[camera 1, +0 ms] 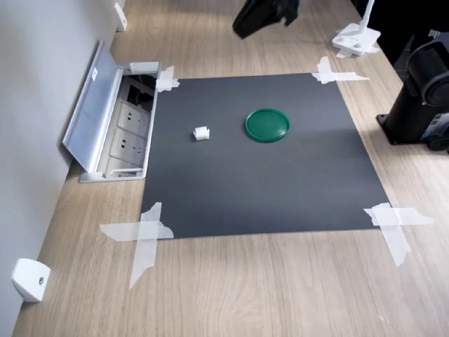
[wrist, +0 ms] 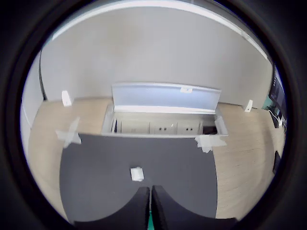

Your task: Grasp a white terminal and put it on the green lid.

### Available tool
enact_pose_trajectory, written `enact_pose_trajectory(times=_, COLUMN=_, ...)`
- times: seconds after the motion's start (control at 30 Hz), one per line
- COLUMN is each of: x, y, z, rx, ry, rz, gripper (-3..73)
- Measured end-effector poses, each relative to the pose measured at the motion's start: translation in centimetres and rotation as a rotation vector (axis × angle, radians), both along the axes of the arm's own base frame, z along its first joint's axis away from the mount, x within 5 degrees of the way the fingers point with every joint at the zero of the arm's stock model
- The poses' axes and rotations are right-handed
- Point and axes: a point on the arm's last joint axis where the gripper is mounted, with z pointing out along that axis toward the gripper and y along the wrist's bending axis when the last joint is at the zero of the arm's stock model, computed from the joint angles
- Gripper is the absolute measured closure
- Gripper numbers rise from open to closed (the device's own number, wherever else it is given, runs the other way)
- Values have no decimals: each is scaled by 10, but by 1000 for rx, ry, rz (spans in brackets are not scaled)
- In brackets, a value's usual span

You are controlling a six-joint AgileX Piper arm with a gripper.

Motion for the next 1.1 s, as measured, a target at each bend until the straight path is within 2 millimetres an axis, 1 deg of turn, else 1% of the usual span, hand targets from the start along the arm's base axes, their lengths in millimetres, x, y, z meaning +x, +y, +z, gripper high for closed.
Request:
enact_pose_trajectory(times=0.17, x=26, y=-1, z=-12, rx=-120, ry=171, rz=161, gripper=618)
enact_pose_trajectory(times=0.3, x=44, y=-1, z=-12, rx=-172, ry=228, rz=261, gripper=505)
enact_pose_trajectory(times=0.53, x=74, y=-2, z=2, rx=-179, ry=230, rz=299, gripper=172)
enact_pose_trajectory(times=0.63, x=83, y=-3, z=7, rx=-154, ry=256, rz=287, gripper=85)
enact_pose_trajectory(times=0.73, x=92, y=-1, z=15, rx=-88, ry=281, rz=257, gripper=45)
enact_pose_trajectory(times=0.83, x=100, y=2, z=19, rx=-17, ry=329, rz=260, gripper=36)
enact_pose_trajectory(times=1.0, x=115, y=6, z=11, rx=20, ry=384, rz=247, gripper=35)
enact_pose_trajectory(times=1.1, x=124, y=9, z=-3, rx=-3, ry=432, rz=233, gripper=34)
